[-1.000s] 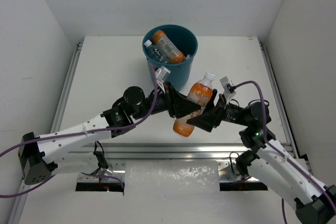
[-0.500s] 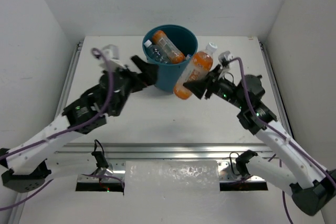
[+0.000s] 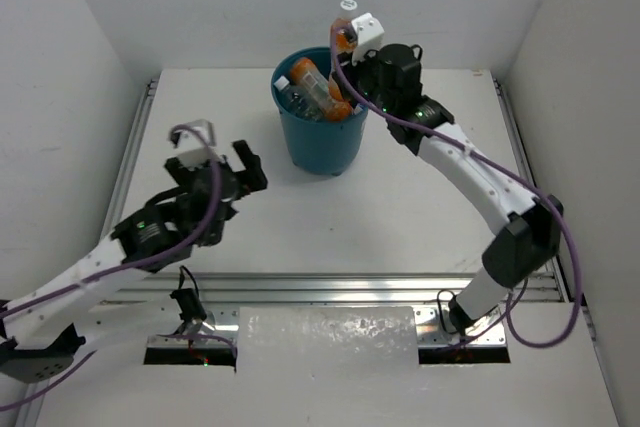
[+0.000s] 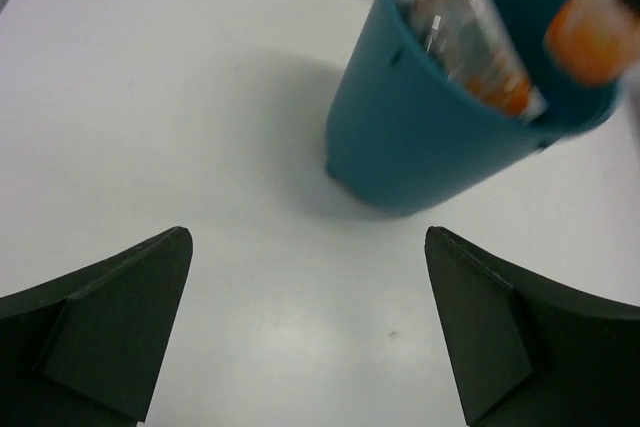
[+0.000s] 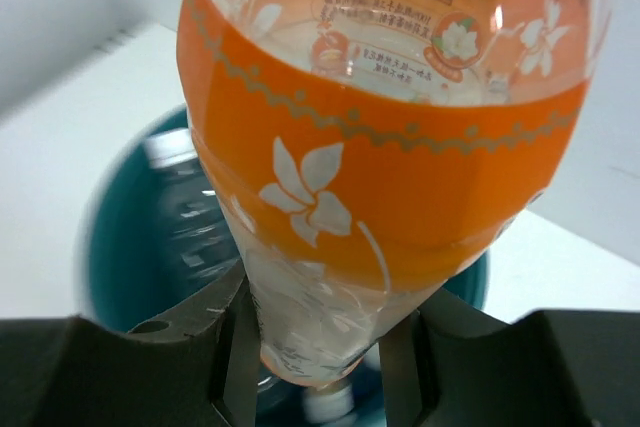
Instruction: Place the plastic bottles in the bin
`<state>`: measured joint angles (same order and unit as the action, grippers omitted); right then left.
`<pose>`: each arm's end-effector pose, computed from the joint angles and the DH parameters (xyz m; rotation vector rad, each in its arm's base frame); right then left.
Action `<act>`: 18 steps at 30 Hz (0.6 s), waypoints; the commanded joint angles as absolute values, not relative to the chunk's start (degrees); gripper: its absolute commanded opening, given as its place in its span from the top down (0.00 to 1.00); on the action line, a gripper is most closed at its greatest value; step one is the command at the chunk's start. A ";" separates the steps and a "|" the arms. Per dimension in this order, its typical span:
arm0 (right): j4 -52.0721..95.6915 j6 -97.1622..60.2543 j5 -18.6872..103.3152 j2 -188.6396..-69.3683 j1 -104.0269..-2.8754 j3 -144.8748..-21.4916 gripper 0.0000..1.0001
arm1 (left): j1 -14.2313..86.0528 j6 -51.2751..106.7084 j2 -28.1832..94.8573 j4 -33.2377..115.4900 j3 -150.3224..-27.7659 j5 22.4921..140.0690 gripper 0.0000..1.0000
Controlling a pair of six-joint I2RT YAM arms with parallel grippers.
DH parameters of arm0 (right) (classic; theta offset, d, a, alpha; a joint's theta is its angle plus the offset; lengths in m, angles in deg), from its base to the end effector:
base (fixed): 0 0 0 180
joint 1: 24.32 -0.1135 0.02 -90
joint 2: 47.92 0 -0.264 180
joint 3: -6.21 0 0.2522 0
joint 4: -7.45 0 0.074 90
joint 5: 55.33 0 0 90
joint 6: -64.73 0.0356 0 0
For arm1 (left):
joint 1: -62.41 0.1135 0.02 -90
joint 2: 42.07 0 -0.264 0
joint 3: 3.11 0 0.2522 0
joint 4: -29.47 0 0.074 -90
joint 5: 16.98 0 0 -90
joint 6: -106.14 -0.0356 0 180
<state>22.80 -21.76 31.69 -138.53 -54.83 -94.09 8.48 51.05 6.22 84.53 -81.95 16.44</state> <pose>0.3287 0.1915 0.4091 -0.3547 1.6477 0.4046 0.1104 -0.1011 0.3999 -0.3001 1.7776 -0.1119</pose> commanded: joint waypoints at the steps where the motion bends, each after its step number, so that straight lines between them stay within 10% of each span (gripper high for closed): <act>1: 24.90 -31.93 24.48 -144.59 -54.73 -102.10 0.96 | 10.90 46.20 9.96 82.26 -79.63 22.20 0.01; 6: 28.59 -34.59 22.72 -152.95 -54.65 -109.67 0.81 | 16.52 44.79 13.39 79.27 -77.70 30.74 0.00; 7: 29.38 -34.50 23.59 -152.95 -54.56 -110.03 0.35 | 17.05 44.62 13.65 78.66 -77.17 31.70 0.00; 9: 29.04 -33.53 23.16 -152.17 -54.56 -108.98 0.01 | 18.72 44.70 14.18 78.82 -77.69 32.15 0.00; 18: 34.29 -31.08 22.19 -145.24 -54.65 -110.91 0.01 | 35.85 45.93 19.02 79.00 -82.78 41.20 0.00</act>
<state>32.83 -32.91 23.08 -152.48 -54.72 -107.77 31.91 46.11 19.49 81.23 -79.09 37.21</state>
